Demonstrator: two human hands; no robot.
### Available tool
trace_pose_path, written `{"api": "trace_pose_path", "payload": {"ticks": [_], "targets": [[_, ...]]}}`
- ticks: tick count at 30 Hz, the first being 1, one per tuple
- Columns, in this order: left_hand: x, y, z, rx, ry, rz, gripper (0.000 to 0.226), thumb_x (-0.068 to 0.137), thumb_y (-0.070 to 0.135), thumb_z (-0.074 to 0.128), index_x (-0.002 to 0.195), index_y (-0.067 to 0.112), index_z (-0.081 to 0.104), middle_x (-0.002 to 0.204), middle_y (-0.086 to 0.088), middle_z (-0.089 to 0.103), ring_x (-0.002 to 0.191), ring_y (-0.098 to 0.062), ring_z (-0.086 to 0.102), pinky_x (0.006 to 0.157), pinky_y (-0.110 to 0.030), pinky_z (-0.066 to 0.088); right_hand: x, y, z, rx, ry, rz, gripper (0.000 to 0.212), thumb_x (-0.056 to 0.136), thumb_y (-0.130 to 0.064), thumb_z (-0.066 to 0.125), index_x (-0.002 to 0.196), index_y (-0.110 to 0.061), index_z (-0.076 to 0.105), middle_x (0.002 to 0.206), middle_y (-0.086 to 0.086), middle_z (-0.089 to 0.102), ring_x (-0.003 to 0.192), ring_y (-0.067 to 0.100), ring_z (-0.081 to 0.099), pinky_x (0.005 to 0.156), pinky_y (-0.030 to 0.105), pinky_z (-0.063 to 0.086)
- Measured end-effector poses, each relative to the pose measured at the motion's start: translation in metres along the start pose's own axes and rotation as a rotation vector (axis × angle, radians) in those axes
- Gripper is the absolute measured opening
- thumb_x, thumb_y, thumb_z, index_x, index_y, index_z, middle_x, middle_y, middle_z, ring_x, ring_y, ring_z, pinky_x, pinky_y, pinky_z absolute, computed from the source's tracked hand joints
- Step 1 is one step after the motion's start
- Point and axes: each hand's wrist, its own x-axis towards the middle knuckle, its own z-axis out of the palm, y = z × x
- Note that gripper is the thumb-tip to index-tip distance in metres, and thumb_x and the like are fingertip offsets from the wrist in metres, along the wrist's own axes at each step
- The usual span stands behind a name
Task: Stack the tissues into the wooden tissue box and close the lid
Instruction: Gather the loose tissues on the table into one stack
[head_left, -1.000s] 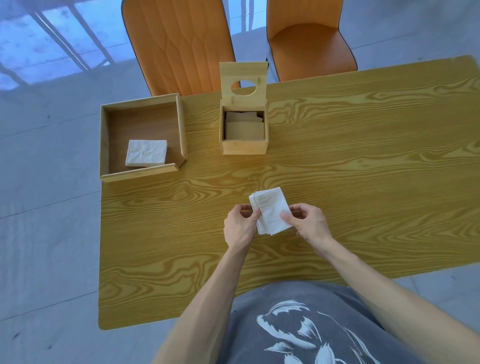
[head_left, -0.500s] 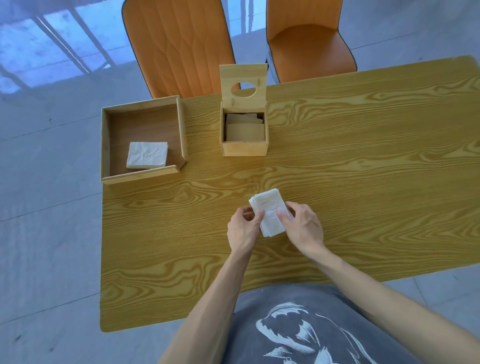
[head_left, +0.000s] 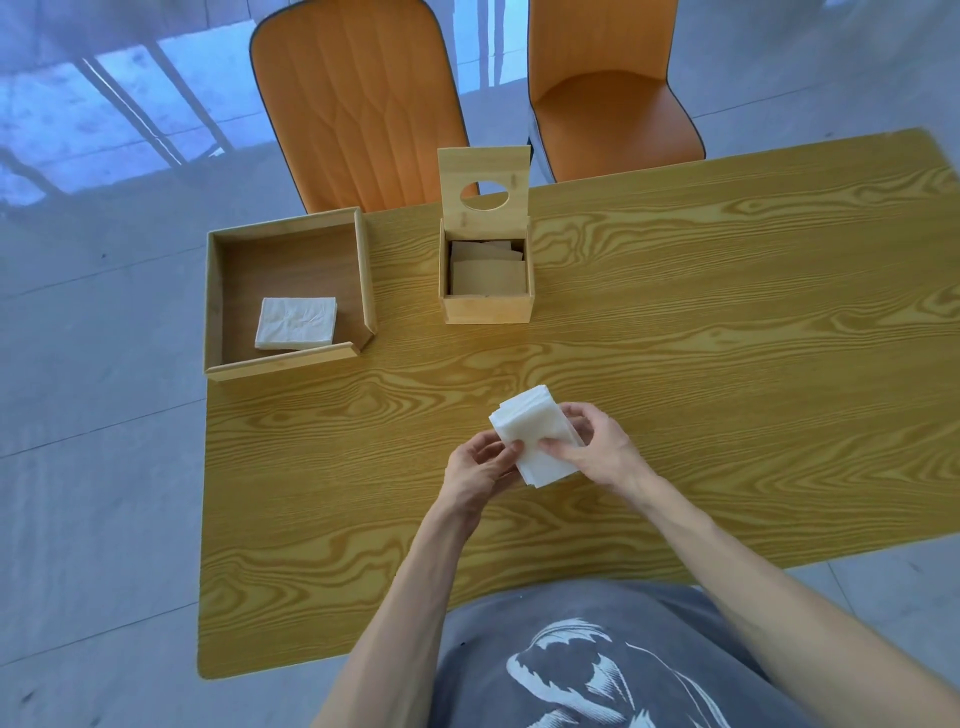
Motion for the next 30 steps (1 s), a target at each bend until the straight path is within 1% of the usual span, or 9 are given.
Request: {"api": "trace_pose_path", "payload": {"ticks": [5,7,11,13,15,18,22,28,30], "targets": [[-0.005,0.005,-0.011,0.162,0.035,0.083,0.019,0.086,0.012,0.077,0.101,0.018,0.066,0.096,-0.004,0.073,0.082,-0.017,0.070,0.073,-0.027,0.058,-0.002,-0.007,0.002,-0.207,0.006,-0.192,0.024,0.077,-0.035,0.078,0.100,-0.031,0.069,0.089,-0.014,0.073,0.078,-0.001,0.066,0.063,0.009,0.045],[-0.008,0.009,-0.017,0.264,0.124,0.185,0.034,0.082,0.010,0.081,0.107,0.024,0.062,0.102,-0.004,0.069,0.086,-0.016,0.066,0.072,-0.025,0.055,-0.002,-0.010,0.007,-0.382,0.068,-0.317,0.024,0.079,-0.033,0.075,0.102,-0.028,0.070,0.092,-0.013,0.072,0.081,0.006,0.065,0.069,0.017,0.047],[-0.013,0.017,-0.031,0.748,0.272,0.479,0.075,0.069,0.027,0.088,0.133,0.035,0.052,0.123,0.012,0.048,0.091,-0.004,0.057,0.077,-0.023,0.051,-0.001,-0.016,0.015,-0.611,0.137,-0.527,0.022,0.081,-0.030,0.076,0.101,-0.024,0.072,0.098,-0.005,0.072,0.085,0.015,0.067,0.073,0.032,0.054],[-0.016,0.021,-0.033,1.017,0.233,0.571,0.080,0.067,0.034,0.087,0.136,0.044,0.049,0.127,0.018,0.045,0.088,-0.001,0.058,0.071,-0.023,0.051,0.000,-0.015,0.019,-0.690,0.126,-0.606,0.024,0.079,-0.026,0.078,0.102,-0.020,0.073,0.099,-0.002,0.073,0.087,0.018,0.069,0.076,0.033,0.054],[-0.016,0.023,-0.033,1.179,0.176,0.607,0.073,0.069,0.034,0.086,0.134,0.043,0.054,0.131,0.017,0.050,0.096,-0.010,0.061,0.072,-0.027,0.050,0.002,-0.011,0.021,-0.783,0.103,-0.603,0.030,0.080,-0.027,0.076,0.109,-0.020,0.071,0.107,-0.001,0.072,0.098,0.021,0.067,0.086,0.038,0.051],[-0.015,0.022,-0.031,1.249,0.154,0.570,0.054,0.074,0.030,0.083,0.123,0.038,0.064,0.128,0.014,0.057,0.104,-0.015,0.059,0.078,-0.030,0.048,0.000,-0.003,0.017,-0.818,0.107,-0.516,0.031,0.083,-0.032,0.069,0.113,-0.025,0.070,0.114,-0.005,0.070,0.109,0.020,0.059,0.090,0.041,0.045],[-0.016,0.023,-0.027,1.187,0.169,0.558,0.028,0.078,0.026,0.077,0.103,0.037,0.070,0.105,0.015,0.067,0.086,-0.011,0.060,0.070,-0.031,0.046,-0.004,0.003,0.011,-0.726,0.167,-0.518,0.024,0.080,-0.018,0.075,0.104,-0.018,0.074,0.102,-0.001,0.074,0.098,0.023,0.061,0.082,0.034,0.050],[-0.018,0.026,-0.026,1.195,0.134,0.556,0.043,0.077,0.026,0.077,0.118,0.035,0.065,0.110,0.016,0.065,0.090,-0.010,0.059,0.074,-0.032,0.048,-0.007,0.001,0.009,-0.649,0.138,-0.488,0.037,0.078,-0.028,0.079,0.114,-0.026,0.070,0.114,-0.007,0.070,0.108,0.017,0.058,0.087,0.034,0.052],[-0.018,0.024,-0.025,1.195,0.182,0.560,0.037,0.078,0.027,0.077,0.112,0.037,0.067,0.100,0.020,0.063,0.089,-0.008,0.057,0.069,-0.029,0.043,-0.008,0.002,0.007,-0.621,0.160,-0.513,0.032,0.079,-0.028,0.079,0.110,-0.025,0.071,0.110,-0.007,0.072,0.106,0.016,0.060,0.086,0.030,0.050]]}}
